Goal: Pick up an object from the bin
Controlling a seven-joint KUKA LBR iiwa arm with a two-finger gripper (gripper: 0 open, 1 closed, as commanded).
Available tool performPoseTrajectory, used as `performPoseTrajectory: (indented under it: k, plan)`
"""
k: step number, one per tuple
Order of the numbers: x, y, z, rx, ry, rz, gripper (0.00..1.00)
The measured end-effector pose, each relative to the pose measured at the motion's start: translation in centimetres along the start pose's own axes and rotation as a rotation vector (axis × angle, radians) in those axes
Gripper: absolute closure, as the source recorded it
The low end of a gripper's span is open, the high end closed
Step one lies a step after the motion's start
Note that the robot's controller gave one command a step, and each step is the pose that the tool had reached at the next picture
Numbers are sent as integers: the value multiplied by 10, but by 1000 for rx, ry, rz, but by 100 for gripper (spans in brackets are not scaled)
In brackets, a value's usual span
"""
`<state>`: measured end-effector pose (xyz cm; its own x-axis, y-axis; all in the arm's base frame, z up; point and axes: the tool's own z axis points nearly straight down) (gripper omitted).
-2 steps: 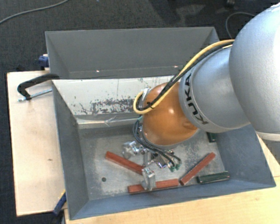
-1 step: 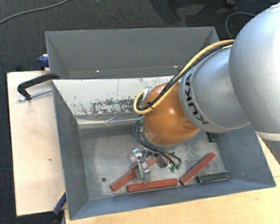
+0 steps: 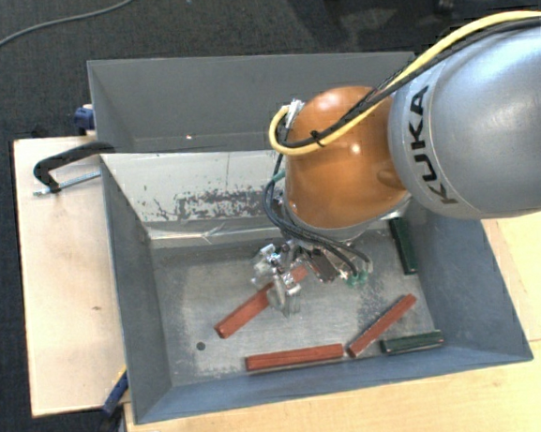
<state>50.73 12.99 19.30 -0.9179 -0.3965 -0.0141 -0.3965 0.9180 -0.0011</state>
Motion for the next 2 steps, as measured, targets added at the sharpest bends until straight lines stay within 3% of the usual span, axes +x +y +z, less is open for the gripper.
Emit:
performPoseTrajectory:
  k: [1, 2]
  plan:
    - [-20, -20, 57, -5, 13, -402, 100]
    - [-44, -38, -54, 2, -2, -379, 100]
